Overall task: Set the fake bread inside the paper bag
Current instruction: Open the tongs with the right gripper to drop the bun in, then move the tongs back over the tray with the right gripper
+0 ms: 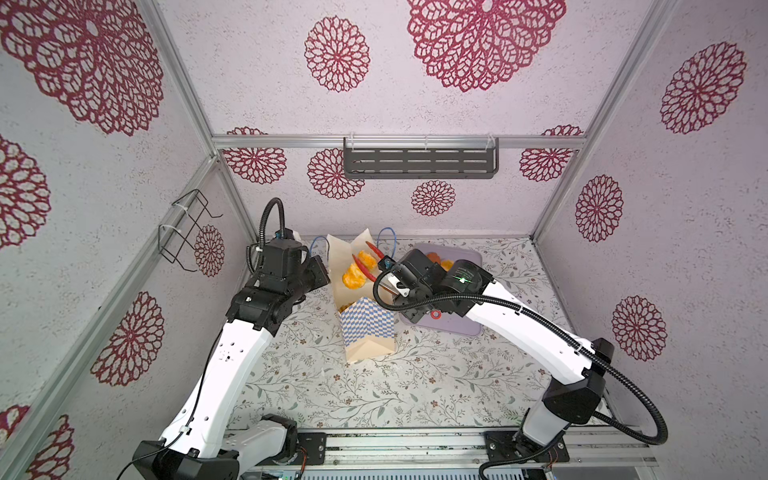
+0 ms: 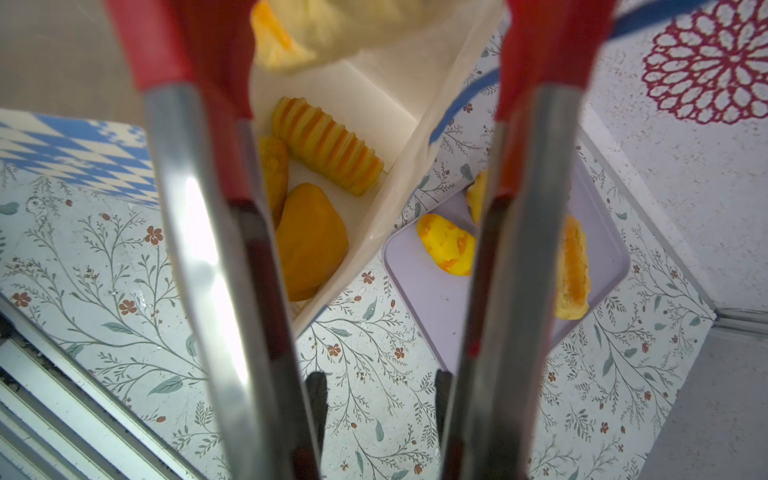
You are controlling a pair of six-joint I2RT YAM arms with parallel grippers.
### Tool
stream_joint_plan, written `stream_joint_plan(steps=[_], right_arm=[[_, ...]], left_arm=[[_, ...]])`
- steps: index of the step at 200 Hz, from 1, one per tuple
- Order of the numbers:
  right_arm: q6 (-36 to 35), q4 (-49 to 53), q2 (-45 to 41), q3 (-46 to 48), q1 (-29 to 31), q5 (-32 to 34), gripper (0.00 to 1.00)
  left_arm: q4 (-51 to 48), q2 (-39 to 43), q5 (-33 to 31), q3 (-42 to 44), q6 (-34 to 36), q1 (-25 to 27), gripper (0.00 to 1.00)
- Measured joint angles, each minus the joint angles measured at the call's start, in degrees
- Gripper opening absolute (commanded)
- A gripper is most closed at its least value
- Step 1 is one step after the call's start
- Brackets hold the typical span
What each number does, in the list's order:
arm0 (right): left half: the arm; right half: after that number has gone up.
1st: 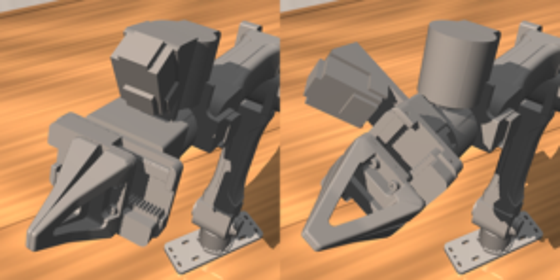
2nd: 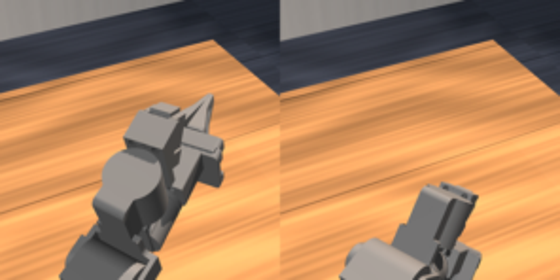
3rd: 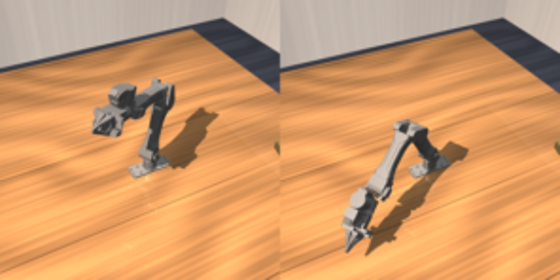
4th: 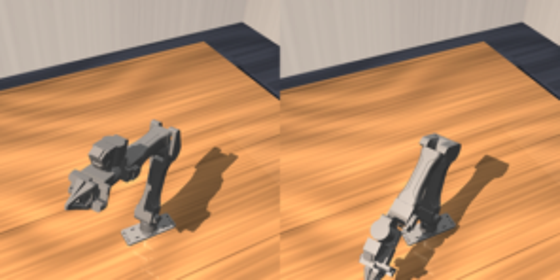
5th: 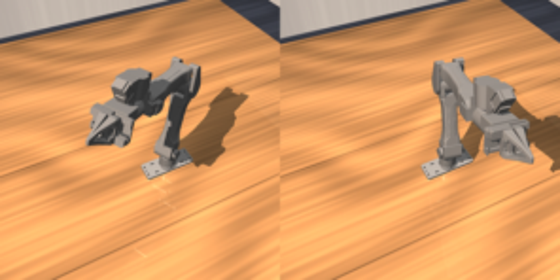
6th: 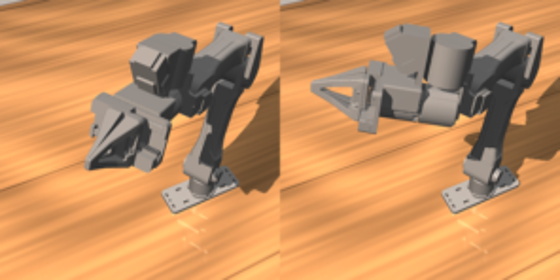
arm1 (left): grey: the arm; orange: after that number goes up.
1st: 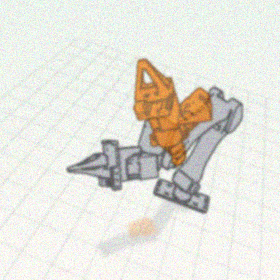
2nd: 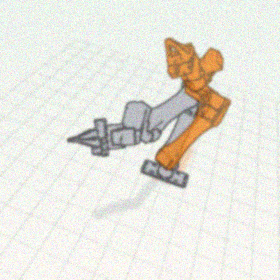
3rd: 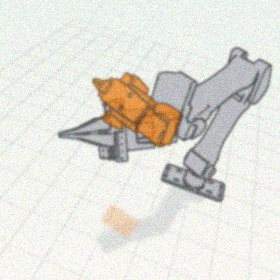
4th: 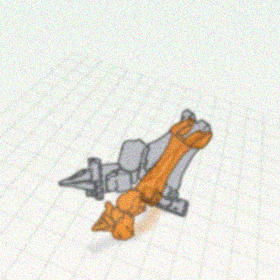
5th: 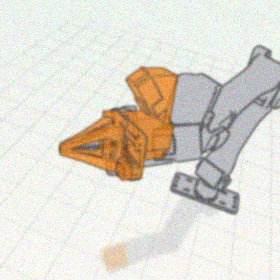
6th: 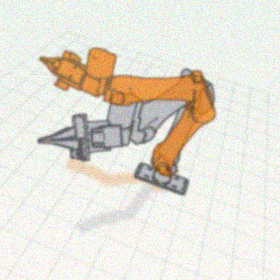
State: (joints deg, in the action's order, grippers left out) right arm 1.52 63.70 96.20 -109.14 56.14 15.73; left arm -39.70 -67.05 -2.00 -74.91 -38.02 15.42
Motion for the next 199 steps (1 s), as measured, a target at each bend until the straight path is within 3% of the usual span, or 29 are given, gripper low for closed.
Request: stream_joint_plan(steps=[100,144,199], right_arm=[[1.0,-6.5,-5.5,3.2,-4.3,-8.7,0.48],[4.9,-14.2,-14.9,9.6,-15.1,-18.0,0.48],[10.7,-21.8,-20.9,20.3,-28.0,-27.6,0.46]], left_arm=[[-0.1,0.0,0.1,-0.2,0.0,0.0,0.0],[-0.3,-0.2,0.2,-1.1,0.0,0.0,0.02],[-0.4,-0.2,0.2,-1.2,0.1,0.0,0.2]])
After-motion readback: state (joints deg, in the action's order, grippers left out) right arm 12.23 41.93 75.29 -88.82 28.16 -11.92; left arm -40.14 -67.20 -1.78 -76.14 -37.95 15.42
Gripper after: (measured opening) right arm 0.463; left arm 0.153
